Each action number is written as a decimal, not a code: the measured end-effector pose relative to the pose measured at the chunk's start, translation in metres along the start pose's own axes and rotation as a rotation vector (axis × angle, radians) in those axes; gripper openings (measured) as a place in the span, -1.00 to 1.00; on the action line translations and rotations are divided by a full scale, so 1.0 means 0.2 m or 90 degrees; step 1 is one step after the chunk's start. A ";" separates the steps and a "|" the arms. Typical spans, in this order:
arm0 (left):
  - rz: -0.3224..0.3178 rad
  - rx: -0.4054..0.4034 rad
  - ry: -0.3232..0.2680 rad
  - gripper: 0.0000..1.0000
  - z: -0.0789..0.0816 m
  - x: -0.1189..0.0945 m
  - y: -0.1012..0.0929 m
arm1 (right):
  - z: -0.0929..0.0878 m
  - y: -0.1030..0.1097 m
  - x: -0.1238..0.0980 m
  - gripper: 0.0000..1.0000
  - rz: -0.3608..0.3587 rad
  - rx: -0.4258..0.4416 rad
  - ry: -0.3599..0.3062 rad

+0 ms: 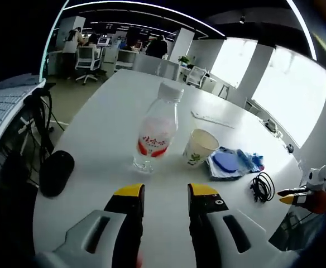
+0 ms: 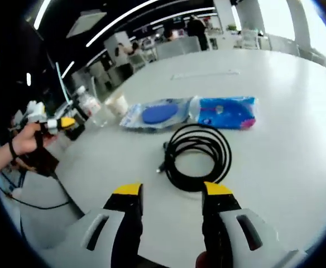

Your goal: Arrange the tabletop items into an orderly group along one side of the table until the central work area is clear of visible clutter.

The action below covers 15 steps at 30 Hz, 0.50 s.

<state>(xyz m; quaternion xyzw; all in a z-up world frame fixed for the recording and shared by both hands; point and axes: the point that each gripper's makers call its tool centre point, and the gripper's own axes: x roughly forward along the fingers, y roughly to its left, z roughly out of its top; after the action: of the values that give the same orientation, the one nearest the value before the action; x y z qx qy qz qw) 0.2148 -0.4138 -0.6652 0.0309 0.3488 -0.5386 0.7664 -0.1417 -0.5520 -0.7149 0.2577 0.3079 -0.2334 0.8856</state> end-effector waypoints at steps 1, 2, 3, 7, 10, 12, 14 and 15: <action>0.000 -0.001 -0.003 -0.40 0.01 0.00 0.00 | 0.00 0.00 0.00 -0.17 0.001 0.001 0.000; 0.002 0.001 -0.006 -0.40 0.04 0.01 0.00 | 0.00 0.00 -0.01 -0.16 0.001 0.002 -0.001; 0.002 0.001 -0.008 -0.40 0.05 0.02 0.00 | 0.00 0.00 -0.01 -0.15 0.001 0.003 -0.003; 0.000 -0.001 -0.018 -0.36 0.13 0.07 -0.01 | 0.00 0.00 -0.04 -0.12 -0.004 0.023 -0.013; -0.006 -0.013 -0.026 -0.32 0.18 0.11 -0.01 | -0.02 0.00 -0.05 -0.11 -0.008 0.036 -0.015; -0.007 -0.017 -0.028 -0.30 0.20 0.13 0.00 | -0.04 -0.01 -0.06 -0.11 -0.010 0.047 -0.015; -0.004 -0.013 -0.028 -0.28 0.23 0.16 0.00 | -0.05 -0.01 -0.08 -0.11 -0.012 0.056 -0.018; -0.003 -0.012 -0.027 -0.27 0.24 0.17 0.00 | -0.06 -0.02 -0.09 -0.11 -0.014 0.058 -0.019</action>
<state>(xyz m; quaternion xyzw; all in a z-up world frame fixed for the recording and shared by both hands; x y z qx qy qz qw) 0.2447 -0.4601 -0.6487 0.0112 0.3373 -0.5379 0.7725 -0.1607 -0.5435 -0.7123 0.2908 0.2869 -0.2608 0.8747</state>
